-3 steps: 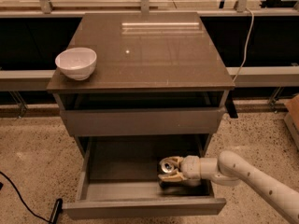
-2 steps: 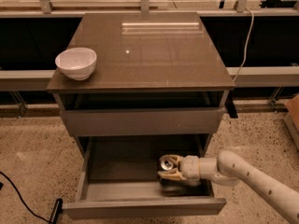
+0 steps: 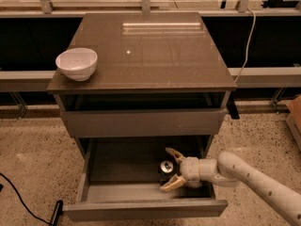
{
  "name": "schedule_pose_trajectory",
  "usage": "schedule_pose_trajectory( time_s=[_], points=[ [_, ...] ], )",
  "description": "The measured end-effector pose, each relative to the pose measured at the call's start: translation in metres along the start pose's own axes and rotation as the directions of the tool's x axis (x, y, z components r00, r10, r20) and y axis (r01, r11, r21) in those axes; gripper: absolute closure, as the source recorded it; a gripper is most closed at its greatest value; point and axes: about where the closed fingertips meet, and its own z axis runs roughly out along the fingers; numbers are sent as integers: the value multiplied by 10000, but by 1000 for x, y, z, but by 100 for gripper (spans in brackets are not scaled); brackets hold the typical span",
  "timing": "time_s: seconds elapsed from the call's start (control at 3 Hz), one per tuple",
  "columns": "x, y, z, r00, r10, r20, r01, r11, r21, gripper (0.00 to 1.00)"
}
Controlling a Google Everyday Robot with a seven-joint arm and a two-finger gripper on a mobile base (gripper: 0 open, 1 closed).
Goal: Place redbull can into middle drawer
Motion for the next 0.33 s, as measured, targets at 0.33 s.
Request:
schedule_pose_trajectory(
  time_s=[0.33],
  points=[
    [0,0,0,10000,0,0,0,10000,0,0]
  ],
)
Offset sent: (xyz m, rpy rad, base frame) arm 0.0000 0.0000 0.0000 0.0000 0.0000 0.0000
